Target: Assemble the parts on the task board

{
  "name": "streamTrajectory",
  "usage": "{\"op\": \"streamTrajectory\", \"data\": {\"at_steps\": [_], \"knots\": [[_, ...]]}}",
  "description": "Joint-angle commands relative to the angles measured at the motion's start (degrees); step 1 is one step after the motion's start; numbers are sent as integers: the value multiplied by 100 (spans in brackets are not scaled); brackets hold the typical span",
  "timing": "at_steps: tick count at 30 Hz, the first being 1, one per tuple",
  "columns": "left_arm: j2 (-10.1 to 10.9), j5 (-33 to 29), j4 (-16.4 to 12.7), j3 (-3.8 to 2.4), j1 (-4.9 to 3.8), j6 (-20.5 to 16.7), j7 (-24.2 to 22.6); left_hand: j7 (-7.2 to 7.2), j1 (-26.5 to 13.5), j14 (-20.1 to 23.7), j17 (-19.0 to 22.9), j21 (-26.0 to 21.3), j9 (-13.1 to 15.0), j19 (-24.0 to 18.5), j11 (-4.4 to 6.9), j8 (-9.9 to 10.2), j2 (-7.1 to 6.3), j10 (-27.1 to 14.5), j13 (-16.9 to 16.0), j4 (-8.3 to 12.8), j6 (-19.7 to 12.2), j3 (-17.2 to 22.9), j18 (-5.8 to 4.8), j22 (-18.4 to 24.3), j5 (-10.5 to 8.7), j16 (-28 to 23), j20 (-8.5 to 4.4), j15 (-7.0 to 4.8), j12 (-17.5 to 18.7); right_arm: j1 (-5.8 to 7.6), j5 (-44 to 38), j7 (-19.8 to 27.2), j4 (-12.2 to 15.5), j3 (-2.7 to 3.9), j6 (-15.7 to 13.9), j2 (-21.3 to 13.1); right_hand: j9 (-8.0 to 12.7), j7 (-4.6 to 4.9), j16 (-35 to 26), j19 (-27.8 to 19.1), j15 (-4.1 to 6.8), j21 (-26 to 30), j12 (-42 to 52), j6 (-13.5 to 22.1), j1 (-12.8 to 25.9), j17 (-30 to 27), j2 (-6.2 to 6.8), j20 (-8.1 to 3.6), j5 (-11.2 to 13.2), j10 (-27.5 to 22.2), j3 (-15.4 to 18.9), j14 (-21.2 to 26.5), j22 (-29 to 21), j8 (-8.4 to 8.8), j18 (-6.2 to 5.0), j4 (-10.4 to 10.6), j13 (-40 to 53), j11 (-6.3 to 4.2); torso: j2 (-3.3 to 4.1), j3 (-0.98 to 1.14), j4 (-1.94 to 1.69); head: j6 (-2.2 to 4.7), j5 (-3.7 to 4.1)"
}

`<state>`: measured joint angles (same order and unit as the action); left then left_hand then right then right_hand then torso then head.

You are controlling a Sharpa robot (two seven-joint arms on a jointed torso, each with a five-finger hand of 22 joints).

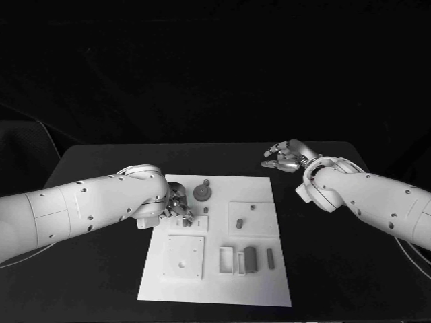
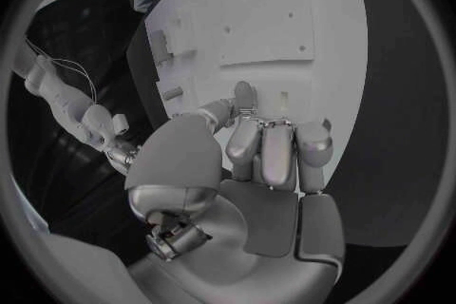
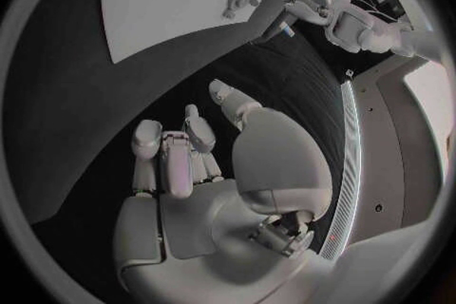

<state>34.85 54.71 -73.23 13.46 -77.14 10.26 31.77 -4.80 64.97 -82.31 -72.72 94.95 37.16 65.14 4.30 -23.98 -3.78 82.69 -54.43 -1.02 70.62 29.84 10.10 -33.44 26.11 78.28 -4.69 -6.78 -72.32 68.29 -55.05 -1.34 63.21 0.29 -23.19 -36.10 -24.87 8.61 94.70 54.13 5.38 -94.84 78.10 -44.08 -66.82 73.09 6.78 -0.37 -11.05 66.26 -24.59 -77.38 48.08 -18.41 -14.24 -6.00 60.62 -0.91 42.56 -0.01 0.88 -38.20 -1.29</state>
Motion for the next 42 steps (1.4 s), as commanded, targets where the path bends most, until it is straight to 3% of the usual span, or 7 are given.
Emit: {"op": "streamTrajectory", "data": {"at_steps": [1, 20, 22, 23, 25, 42], "knots": [[-16, 2, -1, 13, 17, 85, -49, -51, -20, -6, 7, 705, -1, 36, 92, -7, -31, -94, -7, 919, 60, 882, 483, -5, -24, 34, 15, -20, -23, -3, 6, 28, 8, 2, 80, 3, -6, 113, 17, 18, 7, -335, -31, -83, 44, -4, -10, -7, -33, -51, -8, 41, -8, -33, -73, 32, -9, 3, 2, 4, 2, -1, -1], [-40, -95, 2, 13, 17, -44, -116, -84, -89, -1, 21, 696, 4, 41, 83, 31, -106, -102, -2, 872, -17, 773, 479, -11, -134, 29, 25, -14, -14, -5, 8, 27, 14, 2, 79, -8, -6, 113, 19, 18, 6, -334, -31, -83, 55, 1, -15, -6, -33, -52, -8, 36, -9, -34, -73, 38, -10, 4, 3, 10, 5, -1, 5], [-42, -95, 7, 13, 18, -53, -118, -88, -121, 0, 29, 691, 15, 44, 80, 36, -149, -104, 1, 861, -30, 710, 479, -14, -228, 27, 28, -14, -12, -5, 8, 28, 14, 2, 79, -7, -6, 113, 20, 18, 6, -334, -31, -83, 56, 4, -15, -6, -33, -52, -8, 34, -9, -34, -73, 39, -10, 4, 3, 9, 3, -2, 5], [-42, -96, 8, 13, 18, -69, -121, -88, -140, -1, 43, 674, 36, 49, 81, 38, -176, -105, 6, 848, -43, 633, 483, -14, -479, 23, 31, -15, -8, -5, 9, 28, 15, 2, 81, -6, -6, 113, 16, 18, 6, -334, -31, -84, 57, -7, -15, -6, -33, -52, -8, 43, -9, -34, -73, 39, -10, 5, 3, 9, 3, -2, 5], [-40, -96, 9, 13, 18, -89, -126, -94, -245, -3, 56, 668, 57, 57, 77, 41, -224, -106, 9, 818, -53, 486, 479, -17, -599, 23, 38, -14, -7, -6, 9, 28, 16, 2, 82, -6, -6, 113, 18, 18, 6, -334, -31, -84, 58, -2, -16, -6, -33, -52, -8, 39, -10, -34, -73, 40, -10, 5, 3, 7, 5, 3, 7], [-20, -162, 14, 12, 19, -267, -192, -91, -410, -6, 69, 659, 81, 64, 74, 44, -288, -108, 11, 785, -58, 268, 474, -21, -636, 25, 45, -14, -8, -9, 9, 26, 13, 2, 84, -4, -6, 113, 17, 18, 6, -333, -31, -84, 65, -6, -18, -5, -33, -53, -8, 42, -10, -34, -73, 44, -11, 5, 3, 2, 1, 9, 13]]}}
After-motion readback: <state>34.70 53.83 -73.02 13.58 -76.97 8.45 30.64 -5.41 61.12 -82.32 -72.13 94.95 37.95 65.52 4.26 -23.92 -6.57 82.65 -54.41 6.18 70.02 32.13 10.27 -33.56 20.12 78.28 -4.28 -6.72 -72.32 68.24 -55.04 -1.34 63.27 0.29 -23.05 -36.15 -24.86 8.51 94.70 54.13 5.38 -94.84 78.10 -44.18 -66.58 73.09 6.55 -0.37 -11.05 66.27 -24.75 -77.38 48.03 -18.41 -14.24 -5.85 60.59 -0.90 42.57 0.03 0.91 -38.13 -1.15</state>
